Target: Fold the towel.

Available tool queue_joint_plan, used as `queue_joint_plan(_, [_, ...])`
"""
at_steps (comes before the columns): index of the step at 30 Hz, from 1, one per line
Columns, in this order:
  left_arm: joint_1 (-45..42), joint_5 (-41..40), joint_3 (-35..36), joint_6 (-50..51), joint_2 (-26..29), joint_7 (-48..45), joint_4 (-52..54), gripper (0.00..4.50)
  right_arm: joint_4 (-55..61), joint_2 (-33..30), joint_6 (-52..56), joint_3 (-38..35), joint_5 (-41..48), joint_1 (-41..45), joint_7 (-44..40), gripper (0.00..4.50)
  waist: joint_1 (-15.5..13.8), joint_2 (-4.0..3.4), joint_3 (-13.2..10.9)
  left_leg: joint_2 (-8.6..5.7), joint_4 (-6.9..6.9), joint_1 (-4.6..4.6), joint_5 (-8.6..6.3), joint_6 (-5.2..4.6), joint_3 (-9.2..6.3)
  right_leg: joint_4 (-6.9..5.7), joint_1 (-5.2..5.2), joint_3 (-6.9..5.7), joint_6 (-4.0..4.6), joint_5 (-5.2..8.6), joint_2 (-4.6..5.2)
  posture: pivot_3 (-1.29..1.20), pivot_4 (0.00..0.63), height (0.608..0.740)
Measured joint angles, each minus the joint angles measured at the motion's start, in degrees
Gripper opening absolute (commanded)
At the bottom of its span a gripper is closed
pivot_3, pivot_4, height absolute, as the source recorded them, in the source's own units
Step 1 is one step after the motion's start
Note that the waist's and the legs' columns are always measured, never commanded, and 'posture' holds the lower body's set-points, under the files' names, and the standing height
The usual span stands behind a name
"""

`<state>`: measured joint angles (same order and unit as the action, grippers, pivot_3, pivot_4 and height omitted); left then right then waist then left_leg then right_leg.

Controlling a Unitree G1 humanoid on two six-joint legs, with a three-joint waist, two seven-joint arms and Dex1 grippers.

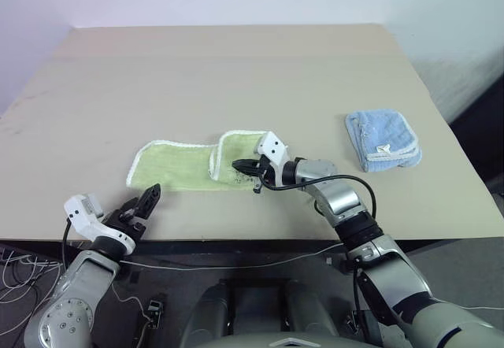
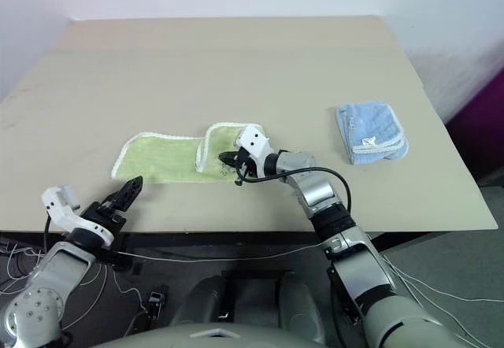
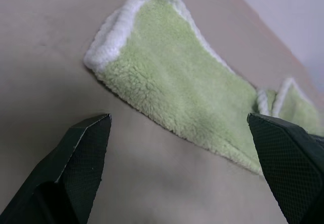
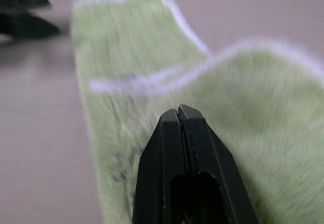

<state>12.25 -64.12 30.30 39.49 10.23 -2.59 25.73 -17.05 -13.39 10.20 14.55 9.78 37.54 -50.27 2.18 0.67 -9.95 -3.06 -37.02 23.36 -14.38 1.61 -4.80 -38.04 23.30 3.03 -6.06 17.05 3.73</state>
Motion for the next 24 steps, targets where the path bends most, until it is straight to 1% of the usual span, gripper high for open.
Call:
queue_joint_plan(2, [-0.75,-3.10,0.39,-0.28,-1.46,3.49,0.05,4.50,2.70,-1.18,0.04,-1.47,0.73,0.21,-0.72,0.03,-0.15,0.01,0.01,0.00,-0.02,0.00,0.00,0.00,0.00,0.01,-0.03,-0.01,0.00,0.00,0.00,0.00,0.150,0.740])
queue_joint_plan(5, [-2.11,-6.21,0.48,-0.55,-2.09,7.86,-0.20,4.50,4.95,-2.23,0.65,-2.82,1.64,0.37,-1.24,0.03,-0.32,0.01,0.01,-0.01,-0.02,-0.01,0.00,0.00,0.00,0.02,-0.03,-0.01,0.00,0.00,-0.01,0.00,0.150,0.740])
queue_joint_plan(9, [-7.50,-9.16,0.42,-1.30,-2.38,12.89,-4.21,4.50,7.60,-3.57,1.52,-3.65,1.85,0.13,-1.65,0.03,-1.31,0.00,0.02,-0.03,-0.04,-0.05,0.01,0.01,0.00,0.01,-0.09,-0.03,0.00,0.00,-0.06,0.00,0.150,0.740])
queue_joint_plan(13, [-11.13,-10.40,0.52,-1.91,-1.75,14.94,-7.55,4.50,10.09,-3.55,2.08,-3.70,2.27,-0.57,-1.37,0.03,-1.57,-0.01,0.06,-0.07,-0.06,-0.07,0.01,0.02,0.00,0.01,-0.14,-0.03,0.00,0.00,-0.04,0.00,0.150,0.740])
queue_joint_plan(18, [-15.07,-10.58,0.56,-2.36,-0.15,15.35,-12.01,4.50,12.38,-4.11,3.23,-3.88,2.28,-2.91,0.01,0.03,-1.58,-0.05,0.09,-0.08,-0.04,-0.12,0.03,0.05,-0.02,0.00,-0.18,-0.05,0.00,0.00,-0.05,0.00,0.150,0.740])
queue_joint_plan(19, [-15.62,-10.43,0.51,-2.37,0.13,15.35,-12.71,4.13,12.69,-4.14,3.42,-3.89,2.27,-3.21,0.34,0.00,-1.55,-0.06,0.09,-0.08,-0.04,-0.13,0.03,0.05,-0.02,-0.01,-0.19,-0.05,0.00,0.00,-0.05,0.00,0.150,0.740])
queue_joint_plan(20, [-16.16,-10.17,0.49,-2.41,0.47,15.34,-13.70,3.89,13.00,-4.17,3.61,-3.90,2.28,-3.41,0.59,0.00,-1.53,-0.06,0.09,-0.08,-0.04,-0.13,0.03,0.05,-0.02,-0.01,-0.19,-0.04,0.00,0.00,-0.05,0.00,0.150,0.740])
queue_joint_plan(24, [-16.50,-9.79,0.46,-2.75,0.50,15.09,-15.55,2.64,13.95,-4.33,4.03,-3.90,2.28,-3.57,1.39,0.00,-1.60,-0.06,0.09,-0.09,-0.04,-0.12,0.03,0.05,-0.02,0.00,-0.19,-0.05,0.00,0.00,-0.03,0.00,0.150,0.740])
